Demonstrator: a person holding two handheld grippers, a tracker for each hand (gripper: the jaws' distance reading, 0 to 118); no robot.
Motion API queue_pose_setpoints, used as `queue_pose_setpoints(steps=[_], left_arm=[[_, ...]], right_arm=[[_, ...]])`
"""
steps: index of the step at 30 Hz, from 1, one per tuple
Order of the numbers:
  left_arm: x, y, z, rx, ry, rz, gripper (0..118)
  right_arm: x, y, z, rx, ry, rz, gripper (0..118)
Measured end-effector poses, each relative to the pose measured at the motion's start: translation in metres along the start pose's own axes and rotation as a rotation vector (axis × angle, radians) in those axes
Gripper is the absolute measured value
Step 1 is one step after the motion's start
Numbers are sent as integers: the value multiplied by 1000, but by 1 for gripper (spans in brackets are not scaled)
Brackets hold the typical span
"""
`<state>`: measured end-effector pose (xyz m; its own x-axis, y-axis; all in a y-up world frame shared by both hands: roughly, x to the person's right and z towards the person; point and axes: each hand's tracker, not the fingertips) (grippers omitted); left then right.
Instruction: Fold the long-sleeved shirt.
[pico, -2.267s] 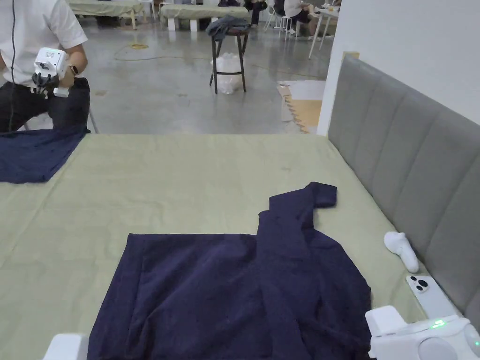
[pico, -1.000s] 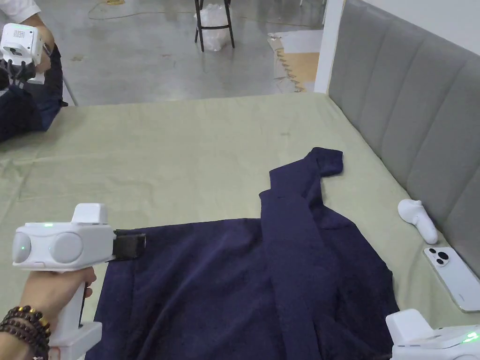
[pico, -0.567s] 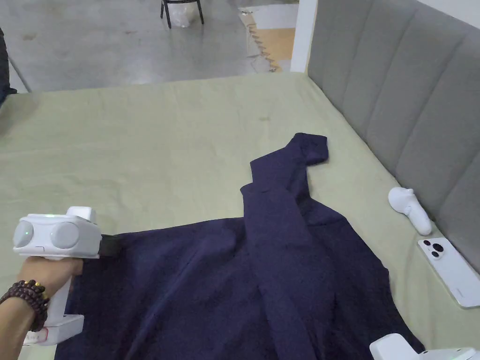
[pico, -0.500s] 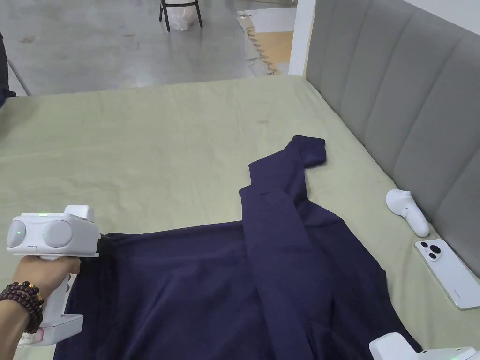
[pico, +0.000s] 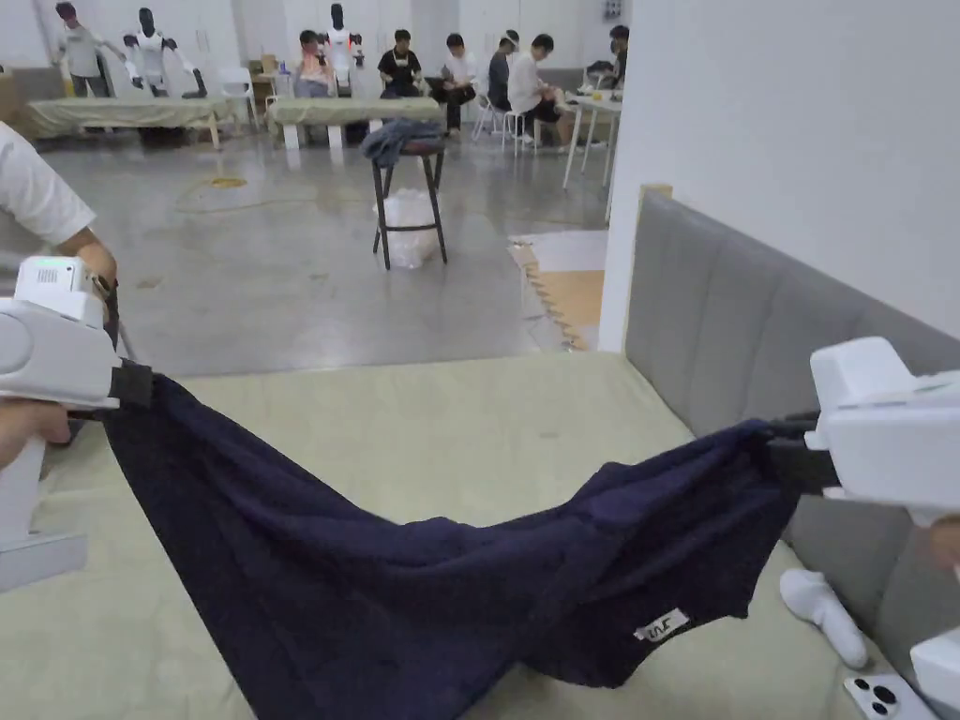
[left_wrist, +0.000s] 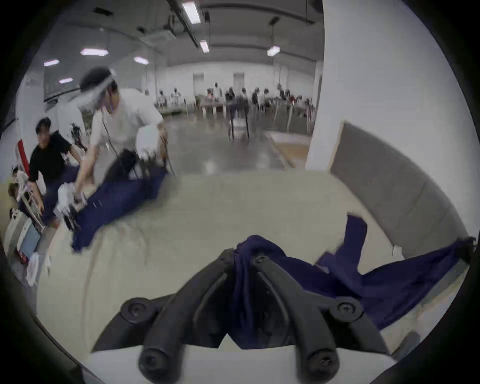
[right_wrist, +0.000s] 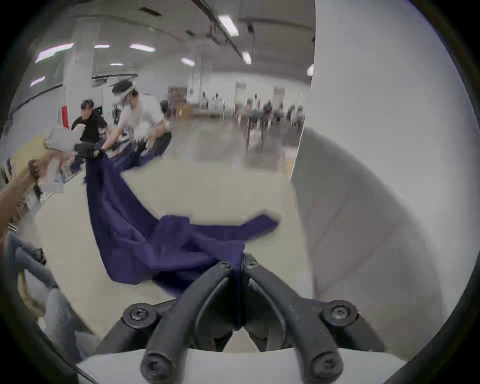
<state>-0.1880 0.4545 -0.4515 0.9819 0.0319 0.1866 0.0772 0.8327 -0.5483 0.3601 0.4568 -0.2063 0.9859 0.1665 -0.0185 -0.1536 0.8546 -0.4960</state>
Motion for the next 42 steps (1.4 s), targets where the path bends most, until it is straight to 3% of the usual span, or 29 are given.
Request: queue_pose_setpoints(steps=[5,8,10,14,17,21,25,27,33,39,42], left_arm=[[-21,121,58,165,93,42,12],[-27,178,92,241,158,75,12],[-31,205,113,298,156,107,12],[-5,221,158,371,158,79,12],[5,218,154,377,161,81,12],[16,179,126,320,146,81,12],[9,121,57,175,137,88,12],[3,91,19,95,136,85,12],[-3,-11,-58,-92,98,103,12],[-4,-104,4,-57,44,154,12],[-4,-168,44,-78,65,140,12]], right_arm=[[42,158,-31,115,-90,-59,2],[63,234,-41,183,-119,-134,2],[71,268,-43,210,-142,-174,2],[69,303,-41,230,-186,-155,2],[68,302,-47,239,-188,-159,2],[68,261,-78,162,-184,-203,2],[68,179,-133,19,-147,-280,2],[60,134,-160,-59,-138,-274,2],[36,9,-215,-258,-63,-353,2],[18,-68,-148,-228,-14,-302,2],[4,-119,-103,-246,6,-236,2]])
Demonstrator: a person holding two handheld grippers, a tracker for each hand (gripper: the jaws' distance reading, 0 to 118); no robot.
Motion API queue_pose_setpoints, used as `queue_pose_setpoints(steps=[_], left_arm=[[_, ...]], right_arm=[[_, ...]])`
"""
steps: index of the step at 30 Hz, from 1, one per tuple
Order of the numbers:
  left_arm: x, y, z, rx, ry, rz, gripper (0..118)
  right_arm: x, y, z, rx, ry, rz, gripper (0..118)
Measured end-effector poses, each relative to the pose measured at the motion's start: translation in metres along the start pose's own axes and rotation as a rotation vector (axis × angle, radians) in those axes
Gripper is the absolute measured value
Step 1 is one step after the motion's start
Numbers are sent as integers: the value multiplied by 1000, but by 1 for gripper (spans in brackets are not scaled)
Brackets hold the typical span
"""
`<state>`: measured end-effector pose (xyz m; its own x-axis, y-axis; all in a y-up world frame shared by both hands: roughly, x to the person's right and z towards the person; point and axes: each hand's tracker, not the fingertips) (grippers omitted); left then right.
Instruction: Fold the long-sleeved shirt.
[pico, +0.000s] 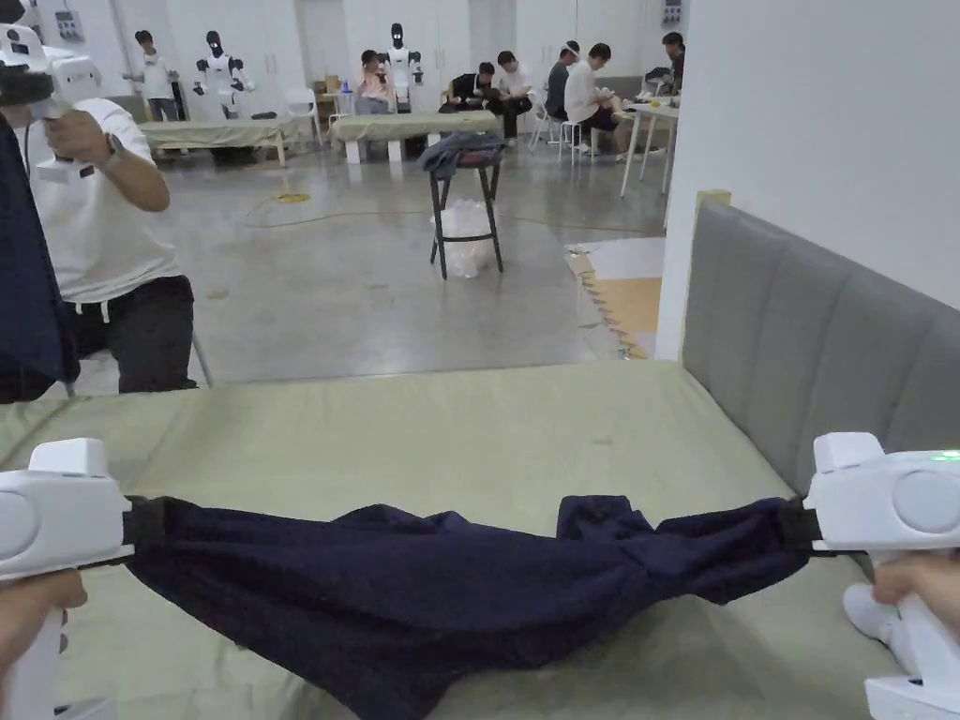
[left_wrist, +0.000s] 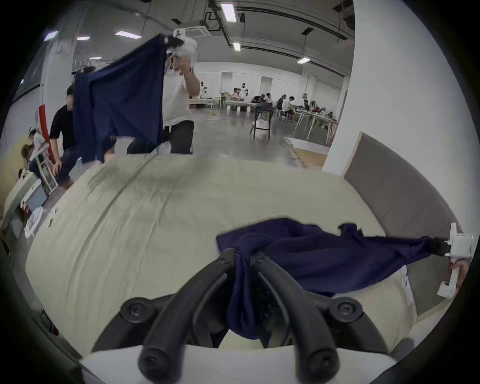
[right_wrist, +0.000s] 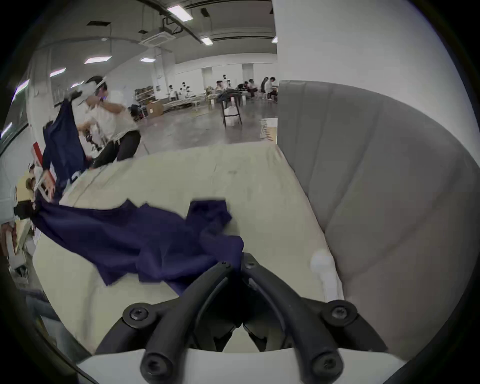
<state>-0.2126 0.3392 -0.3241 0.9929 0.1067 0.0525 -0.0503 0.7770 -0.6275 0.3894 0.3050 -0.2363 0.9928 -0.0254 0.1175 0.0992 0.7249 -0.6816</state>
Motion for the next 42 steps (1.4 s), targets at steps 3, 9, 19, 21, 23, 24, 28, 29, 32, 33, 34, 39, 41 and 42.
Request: queue_pose_setpoints(steps=[3,9,19,21,23,24,28,29,32,33,34,39,41,42], left_arm=[[-17,-76,20,-112,39,-22,12],[-32,-195,16,-437,70,-47,12],[-36,-185,50,-270,77,-12,100],[-37,-173,57,-249,87,-5,90],[-37,-164,63,-244,103,-4,28],[-37,-162,64,-238,104,-9,6],[-36,-160,66,-240,99,-20,4],[-35,-166,66,-237,98,-7,4],[-43,-171,52,-263,103,20,78],[-43,-182,46,-322,127,28,105],[-44,-188,42,-320,152,52,110],[-47,-220,8,-463,185,96,85],[-47,-223,-6,-493,168,109,85],[-47,-227,-13,-511,161,114,85]], right_arm=[[4,-69,7,-114,-8,72,2],[-1,-170,-18,-464,18,176,2],[-16,-140,25,-240,12,244,111],[-22,-122,33,-260,52,190,85],[-28,-109,37,-262,61,157,0],[-31,-105,35,-246,60,163,0],[-49,-101,34,-264,88,180,0],[-53,-101,35,-257,97,180,0],[-62,-100,37,-255,113,183,0],[-65,-100,38,-254,116,184,0],[-68,-100,38,-254,119,187,0],[-75,-102,27,-282,138,197,0],[-80,-102,22,-291,132,215,0],[-82,-101,19,-295,131,217,0]])
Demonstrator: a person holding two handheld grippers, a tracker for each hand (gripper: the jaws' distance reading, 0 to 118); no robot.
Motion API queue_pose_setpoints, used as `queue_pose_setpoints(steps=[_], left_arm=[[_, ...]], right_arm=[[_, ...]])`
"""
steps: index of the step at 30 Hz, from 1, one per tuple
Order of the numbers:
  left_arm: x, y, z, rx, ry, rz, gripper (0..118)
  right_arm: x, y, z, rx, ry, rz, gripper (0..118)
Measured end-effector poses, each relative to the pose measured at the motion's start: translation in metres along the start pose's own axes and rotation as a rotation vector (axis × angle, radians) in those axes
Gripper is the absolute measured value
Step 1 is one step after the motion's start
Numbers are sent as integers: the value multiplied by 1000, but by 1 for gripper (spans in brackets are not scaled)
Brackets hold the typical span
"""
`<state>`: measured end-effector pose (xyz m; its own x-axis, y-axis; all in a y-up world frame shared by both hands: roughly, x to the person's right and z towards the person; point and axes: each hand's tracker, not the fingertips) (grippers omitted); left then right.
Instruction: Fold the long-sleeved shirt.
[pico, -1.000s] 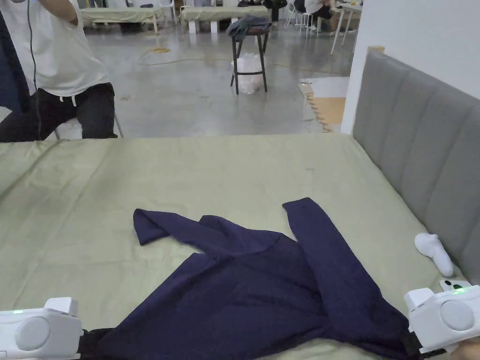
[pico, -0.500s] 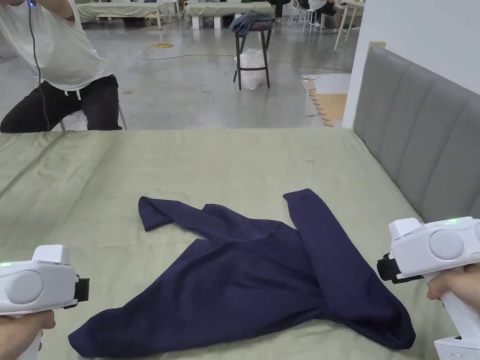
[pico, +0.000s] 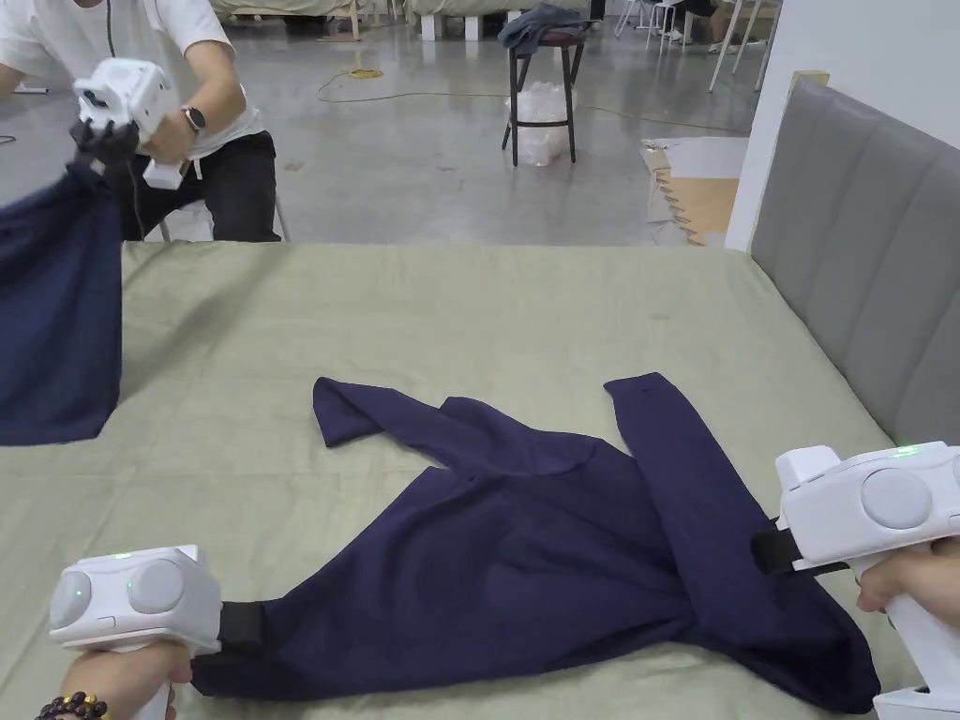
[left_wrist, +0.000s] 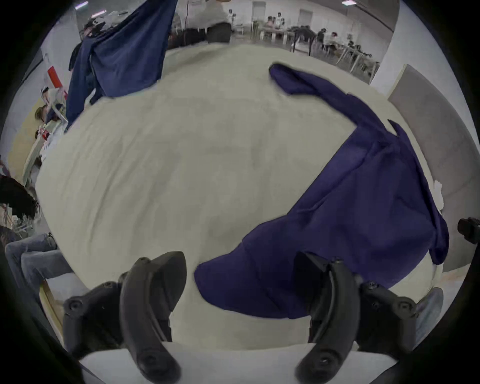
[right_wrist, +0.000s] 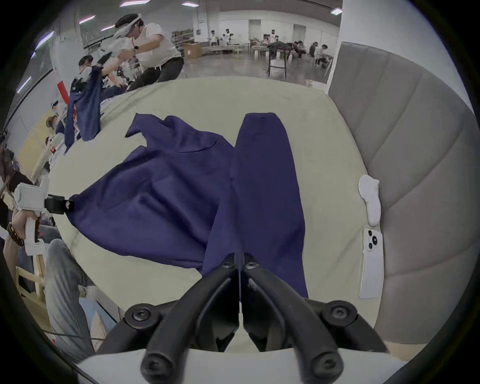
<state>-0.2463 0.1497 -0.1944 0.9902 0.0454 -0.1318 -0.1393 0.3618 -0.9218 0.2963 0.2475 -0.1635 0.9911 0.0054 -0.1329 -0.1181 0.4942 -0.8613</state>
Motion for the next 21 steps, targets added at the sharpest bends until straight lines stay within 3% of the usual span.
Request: queue_pose_setpoints(steps=[4,5,6,7,12,14,16,17,19,20,21], left_arm=[[-4,5,-36,-61,15,12,76],[-3,8,-35,-67,19,14,59],[-3,12,-28,-45,17,15,26],[-3,13,-21,13,-49,11,8],[9,1,6,77,-55,-31,8],[10,-6,9,81,-64,-28,9],[6,-4,12,80,-99,10,9],[6,-7,13,81,-107,24,9],[1,-6,13,74,-124,50,9],[0,-7,13,76,-129,62,9],[1,-8,13,74,-130,71,9]], right_arm=[[-4,20,-18,-20,9,23,0],[-4,29,-25,-25,6,39,0],[-8,42,-28,-20,-8,71,0],[-13,56,-30,-7,-18,110,0],[-36,149,-56,40,54,229,0],[-49,188,-82,15,51,258,12],[-60,222,-120,-50,78,335,17],[-67,232,-136,-73,107,378,36],[-77,250,-177,-144,150,424,87],[-80,257,-194,-170,155,445,102],[-81,260,-209,-189,149,459,101]])
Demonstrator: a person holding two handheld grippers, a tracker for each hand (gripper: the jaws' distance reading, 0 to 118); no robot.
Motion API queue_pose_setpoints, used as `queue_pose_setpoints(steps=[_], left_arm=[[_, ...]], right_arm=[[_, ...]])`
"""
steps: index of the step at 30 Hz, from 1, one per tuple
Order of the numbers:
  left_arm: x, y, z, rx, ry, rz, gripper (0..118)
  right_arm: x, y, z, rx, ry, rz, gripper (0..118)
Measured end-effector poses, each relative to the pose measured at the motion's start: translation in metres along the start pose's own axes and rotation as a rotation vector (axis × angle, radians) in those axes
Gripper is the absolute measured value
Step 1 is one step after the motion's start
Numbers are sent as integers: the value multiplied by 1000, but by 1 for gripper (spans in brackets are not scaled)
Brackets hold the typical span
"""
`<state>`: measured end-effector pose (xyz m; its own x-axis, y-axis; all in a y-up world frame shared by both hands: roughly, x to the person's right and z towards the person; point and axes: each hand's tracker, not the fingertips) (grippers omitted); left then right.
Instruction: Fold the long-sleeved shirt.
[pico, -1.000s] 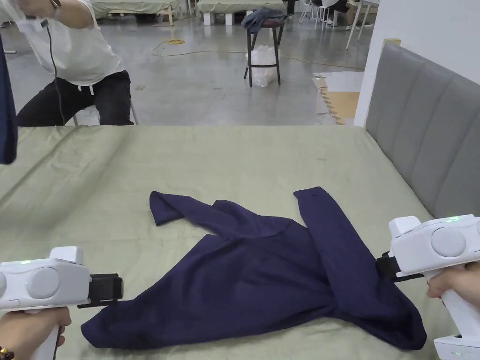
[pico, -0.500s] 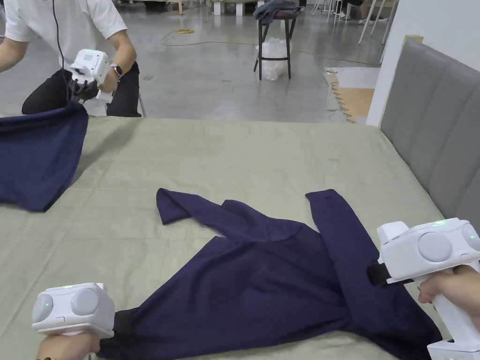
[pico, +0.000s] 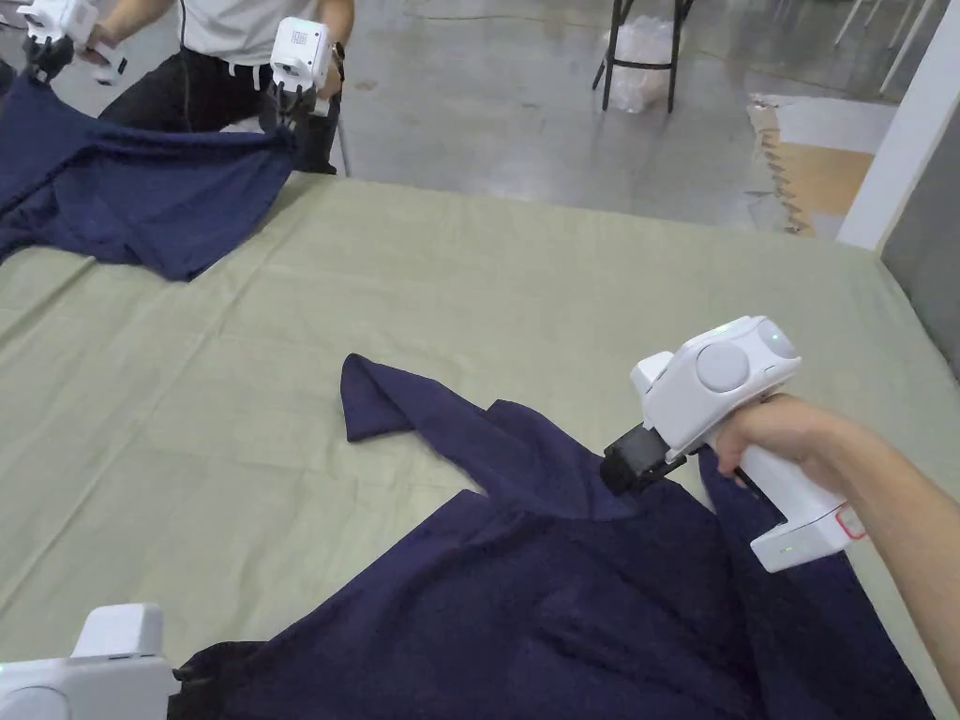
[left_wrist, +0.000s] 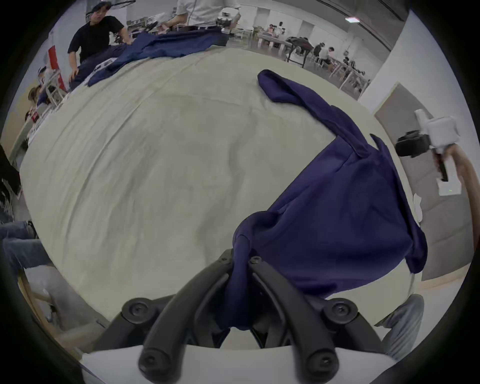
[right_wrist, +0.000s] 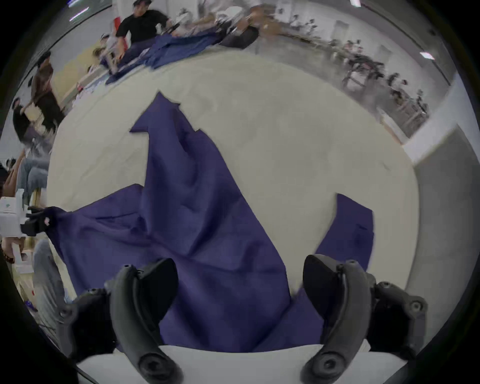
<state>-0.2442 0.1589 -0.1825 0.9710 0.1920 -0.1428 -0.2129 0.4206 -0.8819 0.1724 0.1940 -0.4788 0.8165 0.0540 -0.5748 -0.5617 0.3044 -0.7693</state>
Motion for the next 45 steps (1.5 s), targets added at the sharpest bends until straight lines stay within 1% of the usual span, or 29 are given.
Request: queue_pose_setpoints(steps=[2,4,5,6,7,8,9,10,11,12,15,17,18,20,22,23,26,28,29,31,32,34,35,37,38,39,40,42,45], left_arm=[[-1,2,-1,-13,-4,12,9],[1,1,-3,-17,-1,12,9],[3,2,-3,-20,2,10,9],[1,3,-5,-23,5,8,9],[0,4,-7,-20,6,8,9],[1,5,-9,-18,1,7,9],[2,6,-10,-18,12,0,9],[3,7,-11,-13,21,-9,9],[4,9,-12,-13,21,-17,9],[4,11,-12,-13,23,-20,9],[5,26,3,43,23,-17,9],[9,50,22,106,12,-56,9],[10,64,31,132,-7,-73,9],[18,102,50,210,-21,-90,9],[32,150,73,300,5,-144,9],[40,176,88,351,2,-147,9],[69,249,139,456,-53,-162,9],[92,293,174,542,-96,-195,9],[106,318,196,591,-107,-221,9],[125,357,227,637,-145,-210,9],[138,381,250,675,-145,-190,9],[160,415,281,768,-92,-245,9],[171,432,299,803,-97,-240,9],[186,458,322,819,-137,-203,9],[193,472,331,813,-138,-194,9],[200,480,337,821,-127,-193,9],[209,489,344,824,-111,-184,9],[223,501,352,849,-92,-192,9],[241,516,364,902,-61,-255,9]], right_arm=[[4,9,-27,-35,-48,10,100],[15,12,-56,-97,-54,32,99],[16,8,-67,-161,-60,48,91],[15,6,-75,-248,-87,72,75],[13,1,-80,-288,-24,54,64],[12,1,-71,-196,-22,28,53],[14,1,-66,-213,-20,29,34],[10,-2,-65,-192,61,15,11],[8,-5,-67,-186,86,7,9],[2,-9,-62,-168,-3,16,9],[7,-15,-37,-127,-14,-79,9],[12,-18,7,-26,-61,-111,9],[18,-19,29,5,-67,-133,9],[31,-23,86,77,-63,-180,9],[46,-28,149,165,-118,-210,9],[54,-30,183,219,-128,-240,9],[64,-34,278,373,-130,-323,9],[66,-33,334,484,-189,-374,9],[68,-31,361,527,-216,-388,9],[73,-20,404,574,-268,-406,9],[79,-9,423,602,-286,-407,9],[84,9,460,680,-316,-418,9],[86,21,480,729,-353,-429,9],[93,41,508,760,-441,-439,9],[97,50,523,790,-476,-460,9],[100,55,534,832,-486,-487,9],[110,65,547,875,-510,-530,9],[114,72,566,946,-529,-542,9],[121,81,587,925,-596,-528,9]])
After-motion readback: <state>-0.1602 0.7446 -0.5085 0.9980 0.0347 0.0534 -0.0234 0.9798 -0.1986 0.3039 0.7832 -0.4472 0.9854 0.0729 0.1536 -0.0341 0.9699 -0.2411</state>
